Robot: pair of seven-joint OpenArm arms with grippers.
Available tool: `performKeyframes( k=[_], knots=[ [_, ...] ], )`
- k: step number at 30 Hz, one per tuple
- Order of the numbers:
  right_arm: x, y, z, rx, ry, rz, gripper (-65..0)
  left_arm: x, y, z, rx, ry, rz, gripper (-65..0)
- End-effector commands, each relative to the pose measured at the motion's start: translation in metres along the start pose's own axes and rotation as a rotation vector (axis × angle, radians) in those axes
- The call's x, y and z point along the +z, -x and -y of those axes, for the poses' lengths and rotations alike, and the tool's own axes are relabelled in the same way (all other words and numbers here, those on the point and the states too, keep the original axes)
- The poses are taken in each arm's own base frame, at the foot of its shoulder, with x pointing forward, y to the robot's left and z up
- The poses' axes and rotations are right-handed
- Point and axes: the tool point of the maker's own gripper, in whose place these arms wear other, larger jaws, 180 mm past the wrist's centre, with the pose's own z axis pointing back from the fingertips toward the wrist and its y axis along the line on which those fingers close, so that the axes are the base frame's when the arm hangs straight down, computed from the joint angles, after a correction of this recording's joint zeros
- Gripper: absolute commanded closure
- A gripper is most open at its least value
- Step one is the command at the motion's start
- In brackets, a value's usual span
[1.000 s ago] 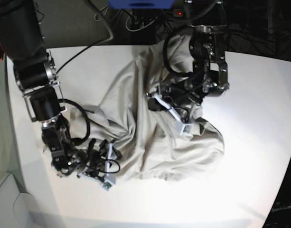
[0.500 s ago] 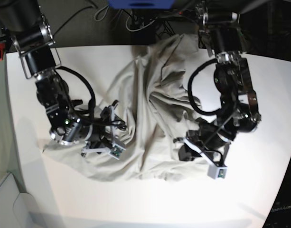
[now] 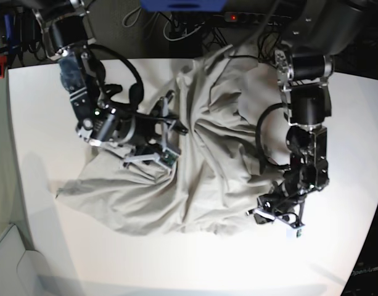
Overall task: Layout the t-shirt on the table in an organized manner, then fold the t-shirt properly
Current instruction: 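Grasp shirt fabric with both grippers near the shirt's middle, then gather the grasped fabric with both grippers toward each other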
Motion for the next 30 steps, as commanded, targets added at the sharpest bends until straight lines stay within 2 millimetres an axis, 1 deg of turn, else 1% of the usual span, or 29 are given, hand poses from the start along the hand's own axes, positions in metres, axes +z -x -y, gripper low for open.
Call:
performKeyframes(
  k=[1, 3, 5, 7, 8, 10, 11, 12, 15, 17, 20, 22, 24, 26, 28, 30],
  knots=[
    [0.002, -0.017, 0.002, -0.005, 0.012, 0.057, -29.9, -0.003, -0.024, 0.005, -0.003, 0.012, 0.054, -7.0],
    [-0.004, -0.021, -0.007, -0.03, -0.011, 0.07, -29.9, -0.011, -0.009, 0.004, 0.016, 0.006, 0.006, -7.0],
    [-0.011, -0.022, -0.016, -0.056, -0.036, 0.073, -29.9, -0.014, 0.0, 0.002, 0.036, 0.005, -0.022, -7.0],
    [-0.019, -0.016, -0.025, -0.087, -0.062, 0.059, -29.9, -0.014, 0.009, -0.001, 0.042, 0.0, -0.04, -7.0],
    [-0.025, -0.008, -0.027, -0.106, -0.075, 0.039, -29.9, -0.013, 0.021, -0.003, 0.048, -0.005, -0.066, -7.0],
    [-0.035, 0.008, -0.029, -0.14, -0.096, -0.007, -29.9, -0.012, 0.037, -0.007, 0.054, -0.011, -0.1, -6.9],
    [-0.038, 0.012, -0.028, -0.148, -0.099, -0.011, -29.9, -0.01, 0.046, -0.01, 0.056, -0.017, -0.112, -6.9],
    [-0.04, 0.015, -0.027, -0.156, -0.1, -0.012, -29.9, -0.008, 0.054, -0.013, 0.061, -0.021, -0.125, -6.8],
    [-0.043, 0.034, -0.018, -0.177, -0.092, -0.029, -29.9, -0.004, 0.078, -0.022, 0.069, -0.039, -0.162, -6.8],
    [-0.046, 0.044, -0.014, -0.195, -0.091, -0.039, -29.9, -0.001, 0.089, -0.028, 0.078, -0.049, -0.177, -6.8],
    [-0.046, 0.06, 0.002, -0.202, -0.071, -0.069, -29.9, 0.003, 0.106, -0.031, 0.084, -0.055, -0.205, -6.7],
    [-0.049, 0.065, 0.019, -0.21, -0.052, -0.077, -29.9, 0.007, 0.123, -0.034, 0.094, -0.062, -0.232, -6.7],
    [-0.049, 0.069, 0.037, -0.216, -0.029, -0.085, -29.9, 0.009, 0.153, -0.021, 0.118, -0.044, -0.285, -6.7],
    [-0.047, 0.077, 0.056, -0.227, -0.003, -0.101, -29.9, 0.013, 0.176, -0.008, 0.135, -0.025, -0.338, -6.7],
    [-0.048, 0.078, 0.077, -0.24, 0.023, -0.095, -29.9, 0.017, 0.189, 0.004, 0.142, -0.003, -0.359, -6.7],
    [-0.045, 0.078, 0.1, -0.25, 0.056, -0.088, -30.1, 0.02, 0.197, 0.027, 0.141, 0.035, -0.372, -6.6]
  ],
)
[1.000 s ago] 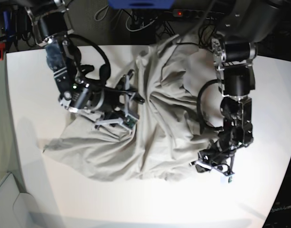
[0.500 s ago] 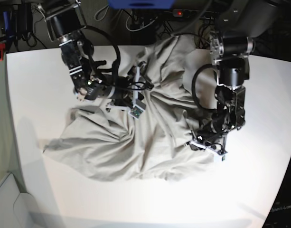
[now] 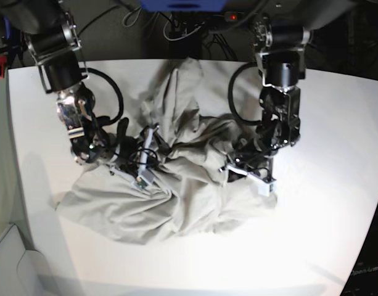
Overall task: Layout the t-shirt on the table in an organized manner, then fold the t-shirt properly
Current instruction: 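Gather the grasped fabric with both grippers toward each other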
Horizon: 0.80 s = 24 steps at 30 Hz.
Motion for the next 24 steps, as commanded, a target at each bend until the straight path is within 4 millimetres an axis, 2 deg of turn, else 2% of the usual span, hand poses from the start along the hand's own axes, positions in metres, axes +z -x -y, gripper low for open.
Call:
performKeyframes(
  k=[1, 7, 10, 13, 15, 18, 23, 24],
  knots=[
    [0.008, 0.004, 0.025, 0.03, 0.063, -0.056, -30.2, 0.004, 0.06, -0.006, -0.03, -0.063, -0.216, -6.6],
    [0.018, -0.031, 0.075, 0.017, 0.135, 0.005, -30.2, 0.009, 0.092, 0.06, -0.158, 0.062, -0.279, -6.6],
    [0.024, -0.053, 0.093, 0.016, 0.163, 0.05, -30.3, 0.013, 0.102, 0.089, -0.212, 0.117, -0.3, -6.6],
    [0.033, -0.075, 0.11, 0.021, 0.192, 0.094, -30.3, 0.017, 0.102, 0.111, -0.274, 0.165, -0.296, -6.6],
    [0.042, -0.086, 0.12, 0.035, 0.214, 0.113, -30.3, 0.019, 0.1, 0.137, -0.297, 0.231, -0.275, -6.6],
    [0.059, -0.098, 0.136, 0.055, 0.251, 0.124, -30.3, 0.029, 0.09, 0.178, -0.28, 0.353, -0.231, -6.6],
    [0.092, -0.121, 0.148, 0.14, 0.31, 0.173, -30.3, 0.057, 0.042, 0.226, -0.278, 0.49, -0.079, -6.6],
    [0.095, -0.118, 0.147, 0.152, 0.315, 0.162, -30.3, 0.064, 0.032, 0.234, -0.291, 0.507, -0.044, -6.6]
  ],
)
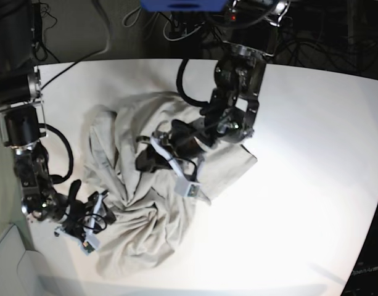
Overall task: Layout the t-shirt on the table in an organized manner, then fold the t-shirt properly
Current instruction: 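Gather the grasped fabric with both grippers toward each other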
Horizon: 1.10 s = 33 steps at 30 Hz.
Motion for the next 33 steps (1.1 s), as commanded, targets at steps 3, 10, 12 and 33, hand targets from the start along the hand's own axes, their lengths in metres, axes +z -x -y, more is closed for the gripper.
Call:
performKeyframes(
  k=[3, 10, 12, 33],
  knots=[
    [0.02, -0.026, 0.006, 0.072, 0.034, 0.036, -30.2, 0.012, -0.049, 0.03, -0.077, 0.063, 0.132, -6.7],
    [0.044, -0.026, -0.069, 0.143, -0.024, 0.083, -29.9, 0.022, -0.105, -0.017, -0.191, -0.028, 0.253, -6.9],
    [0.046, -0.027, -0.091, 0.12, -0.046, 0.097, -29.8, 0.019, -0.113, -0.033, -0.184, -0.054, 0.283, -6.9],
    [0.006, 0.045, -0.243, -0.185, -0.332, -0.03, 0.0, 0.072, -0.144, -0.163, -0.079, -0.325, 0.406, -7.0]
  ],
)
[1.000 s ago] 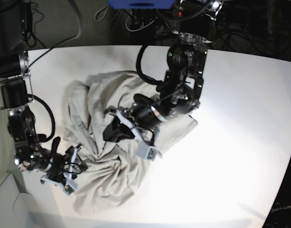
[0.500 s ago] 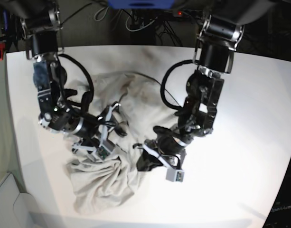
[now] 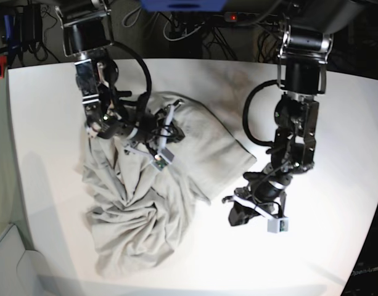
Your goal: Layout the t-shirt on the table in an organized manner, then fold the t-shirt properly
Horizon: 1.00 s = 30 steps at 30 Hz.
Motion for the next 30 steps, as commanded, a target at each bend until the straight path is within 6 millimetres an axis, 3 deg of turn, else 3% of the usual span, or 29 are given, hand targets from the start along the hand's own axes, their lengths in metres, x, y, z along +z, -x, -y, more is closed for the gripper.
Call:
performKeyframes(
  k=[1, 5, 11, 16, 18, 25, 30],
  knots=[
    [0.003, -0.008, 0.003, -0.012, 0.002, 0.039, 0.0, -0.003, -0.028, 0.01, -0.011, 0.031, 0.073, -7.0],
    [0.009, 0.025, 0.011, -0.02, 0.019, -0.028, 0.0, -0.003, -0.027, 0.009, -0.009, 0.029, 0.071, -7.0],
    [0.035, 0.078, 0.035, -0.014, 0.073, -0.109, 0.0, -0.006, -0.029, 0.015, -0.009, 0.041, 0.077, -7.0],
    [0.052, 0.109, 0.059, -0.02, 0.113, -0.141, 0.0, -0.018, -0.027, 0.047, 0.038, 0.095, 0.092, -7.0],
    [0.063, 0.121, 0.079, -0.042, 0.155, -0.163, 0.0, -0.025, -0.02, 0.06, 0.07, 0.113, 0.081, -7.0],
    [0.109, 0.119, 0.14, -0.128, 0.327, -0.11, 0.0, -0.071, 0.018, 0.105, 0.078, 0.135, -0.029, -7.0],
    [0.115, 0.12, 0.146, -0.126, 0.342, -0.112, 0.0, -0.091, 0.01, 0.086, 0.03, 0.071, 0.065, -7.0]
  ],
)
